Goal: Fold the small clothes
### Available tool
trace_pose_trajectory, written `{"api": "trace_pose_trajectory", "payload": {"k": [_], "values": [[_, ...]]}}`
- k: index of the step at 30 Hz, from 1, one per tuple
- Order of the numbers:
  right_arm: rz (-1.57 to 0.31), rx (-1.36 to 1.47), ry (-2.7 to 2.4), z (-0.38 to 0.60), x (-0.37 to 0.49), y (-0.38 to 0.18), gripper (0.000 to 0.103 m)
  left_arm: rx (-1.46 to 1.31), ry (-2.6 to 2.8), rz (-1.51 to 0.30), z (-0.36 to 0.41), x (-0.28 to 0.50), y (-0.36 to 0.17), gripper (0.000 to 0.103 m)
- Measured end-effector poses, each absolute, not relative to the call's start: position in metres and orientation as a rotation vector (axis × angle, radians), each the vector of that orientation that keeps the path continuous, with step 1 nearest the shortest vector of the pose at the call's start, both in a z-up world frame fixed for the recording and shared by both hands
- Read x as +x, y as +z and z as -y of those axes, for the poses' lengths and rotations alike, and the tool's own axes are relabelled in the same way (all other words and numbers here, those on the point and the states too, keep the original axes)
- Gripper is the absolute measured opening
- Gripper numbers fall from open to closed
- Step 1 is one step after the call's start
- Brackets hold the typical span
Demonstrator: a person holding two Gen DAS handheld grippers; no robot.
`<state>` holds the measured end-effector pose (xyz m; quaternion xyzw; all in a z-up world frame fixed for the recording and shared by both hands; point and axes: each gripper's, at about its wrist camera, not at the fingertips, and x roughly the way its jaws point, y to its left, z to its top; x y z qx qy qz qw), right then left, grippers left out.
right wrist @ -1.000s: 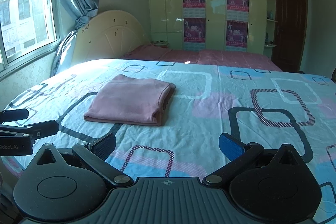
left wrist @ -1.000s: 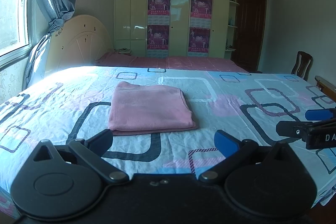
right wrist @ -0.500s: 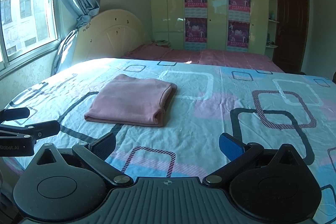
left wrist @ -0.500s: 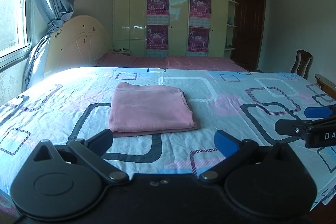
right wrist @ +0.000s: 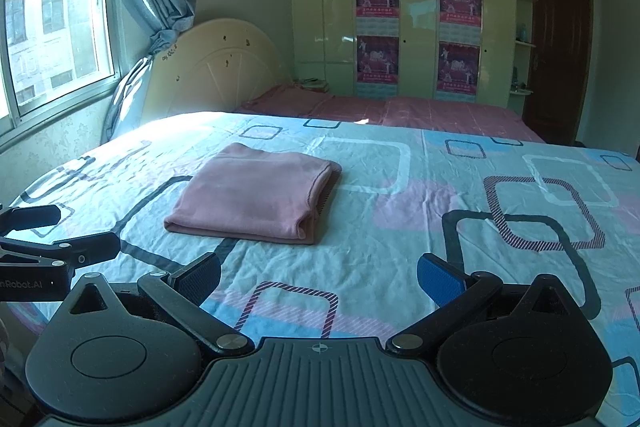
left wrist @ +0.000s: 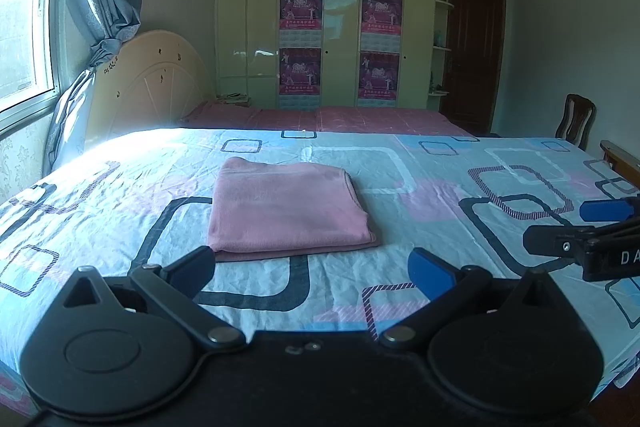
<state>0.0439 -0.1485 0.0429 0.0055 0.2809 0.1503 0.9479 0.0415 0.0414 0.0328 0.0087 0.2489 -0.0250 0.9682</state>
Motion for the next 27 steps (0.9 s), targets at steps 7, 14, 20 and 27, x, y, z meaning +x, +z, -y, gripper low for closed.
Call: {"api": "trace_pose_trajectory", "payload": {"k": [7, 14, 20, 27], "values": [[-0.572, 0.013, 0.307, 0.1485, 0.0438, 0.043, 0.103, 0.021, -0.046, -0.499, -0.0412, 0.0409, 0.0325, 0.103], [-0.568, 0.011, 0.312, 0.1492, 0.0432, 0.0433, 0.103, 0.029, -0.047, -0.491, -0.0389, 0.0395, 0.0339, 0.103], [-0.567, 0.01, 0.317, 0.1503, 0.0431, 0.0432, 0.103, 0.044, -0.043, -0.482, -0.0364, 0.0394, 0.0357, 0.102], [-0.567, 0.006, 0.325, 0.1509, 0.0434, 0.0439, 0.103, 0.042, -0.033, -0.483, -0.0358, 0.0394, 0.0369, 0.103]]}}
